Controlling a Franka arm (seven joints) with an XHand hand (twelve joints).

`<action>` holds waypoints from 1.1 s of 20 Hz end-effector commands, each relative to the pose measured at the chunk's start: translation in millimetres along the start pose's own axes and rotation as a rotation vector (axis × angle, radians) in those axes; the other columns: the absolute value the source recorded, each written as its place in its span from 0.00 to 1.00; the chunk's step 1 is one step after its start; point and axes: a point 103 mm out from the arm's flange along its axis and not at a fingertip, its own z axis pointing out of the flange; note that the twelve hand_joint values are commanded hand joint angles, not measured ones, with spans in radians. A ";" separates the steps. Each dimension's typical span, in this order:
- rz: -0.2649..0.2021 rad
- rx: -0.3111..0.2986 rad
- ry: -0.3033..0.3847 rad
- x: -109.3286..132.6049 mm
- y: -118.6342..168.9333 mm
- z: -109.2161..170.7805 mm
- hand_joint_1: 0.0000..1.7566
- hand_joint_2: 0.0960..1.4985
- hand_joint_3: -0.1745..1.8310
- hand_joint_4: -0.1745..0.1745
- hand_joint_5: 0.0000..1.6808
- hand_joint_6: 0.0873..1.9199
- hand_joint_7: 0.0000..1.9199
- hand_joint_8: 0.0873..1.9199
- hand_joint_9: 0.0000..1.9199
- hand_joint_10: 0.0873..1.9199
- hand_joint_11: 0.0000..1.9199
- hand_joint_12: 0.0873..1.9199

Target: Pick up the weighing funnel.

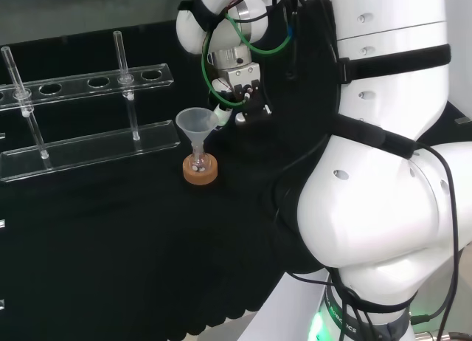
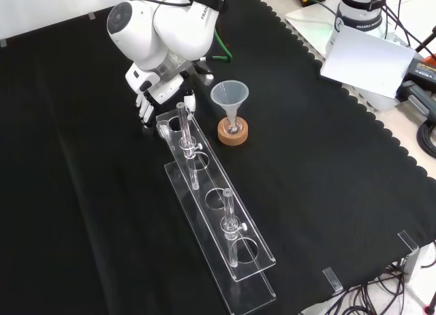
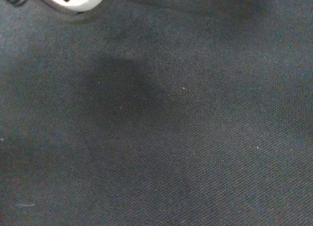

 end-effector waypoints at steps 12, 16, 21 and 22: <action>0.012 -0.004 -0.026 -3.3 4.8 5.2 0.49 0.40 0.33 0.47 0.34 0.32 0.26 0.34 0.41 0.25 0.30 0.64; 0.003 -0.004 -0.037 -1.0 5.8 4.6 0.49 0.40 0.33 0.47 0.34 0.32 0.26 0.34 0.41 0.25 0.30 0.64; 0.000 0.006 -0.044 -0.6 7.1 4.7 0.49 0.40 0.33 0.48 0.35 0.33 0.26 0.35 0.41 0.25 0.30 0.64; -0.004 0.005 -0.047 -0.3 8.1 6.0 0.49 0.40 0.33 0.48 0.35 0.33 0.26 0.35 0.41 0.25 0.30 0.64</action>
